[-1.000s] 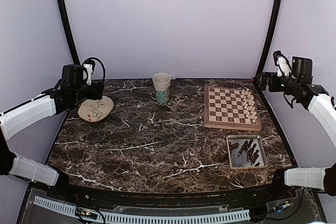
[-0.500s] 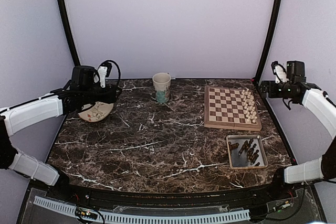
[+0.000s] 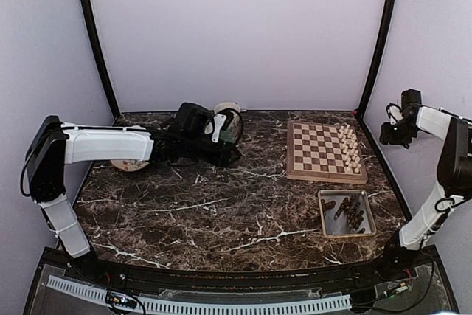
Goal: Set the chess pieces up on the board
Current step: Move the chessboard to the center of the board.
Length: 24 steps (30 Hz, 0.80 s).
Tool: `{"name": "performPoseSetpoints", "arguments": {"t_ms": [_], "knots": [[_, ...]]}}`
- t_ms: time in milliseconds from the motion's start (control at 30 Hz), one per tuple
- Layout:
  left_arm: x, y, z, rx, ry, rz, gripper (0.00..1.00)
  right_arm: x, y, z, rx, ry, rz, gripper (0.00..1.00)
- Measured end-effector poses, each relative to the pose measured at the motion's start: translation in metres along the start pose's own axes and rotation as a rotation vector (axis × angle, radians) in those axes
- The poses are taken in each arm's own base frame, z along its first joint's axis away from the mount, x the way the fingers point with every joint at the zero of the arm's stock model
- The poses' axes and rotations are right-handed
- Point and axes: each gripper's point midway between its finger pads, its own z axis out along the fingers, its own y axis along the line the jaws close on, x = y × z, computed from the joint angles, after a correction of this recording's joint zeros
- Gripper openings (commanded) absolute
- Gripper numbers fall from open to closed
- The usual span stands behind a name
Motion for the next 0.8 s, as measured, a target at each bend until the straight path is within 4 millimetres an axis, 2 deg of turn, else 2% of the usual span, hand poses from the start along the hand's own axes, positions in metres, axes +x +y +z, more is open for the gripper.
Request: {"name": "performPoseSetpoints", "arguments": {"t_ms": [100, 167, 300, 500, 533, 600, 633, 800], "knots": [[0.000, -0.022, 0.027, 0.047, 0.027, -0.016, 0.49, 0.006, -0.008, 0.020, -0.005, 0.075, 0.010, 0.26], [0.000, -0.032, 0.046, 0.072, 0.047, -0.041, 0.57, 0.009, -0.008, 0.036, -0.021, 0.127, 0.010, 0.23], [0.002, -0.039, 0.085, 0.095, 0.077, -0.107, 0.62, 0.019, -0.003, 0.063, -0.067, 0.212, 0.008, 0.23], [0.007, -0.036, 0.133, 0.089, 0.103, -0.211, 0.64, 0.035, 0.010, 0.084, -0.144, 0.299, 0.036, 0.31], [0.008, -0.035, 0.138, 0.088, 0.105, -0.227, 0.64, 0.034, 0.012, 0.086, -0.156, 0.303, 0.045, 0.36], [0.005, -0.035, 0.150, 0.090, 0.100, -0.260, 0.65, 0.033, 0.015, 0.090, -0.181, 0.306, 0.056, 0.56], [0.003, -0.036, 0.155, 0.094, 0.095, -0.275, 0.65, 0.032, 0.017, 0.092, -0.194, 0.307, 0.058, 0.60], [-0.007, -0.042, 0.174, 0.126, 0.075, -0.339, 0.65, 0.027, 0.025, 0.097, -0.244, 0.306, 0.089, 0.54]]}}
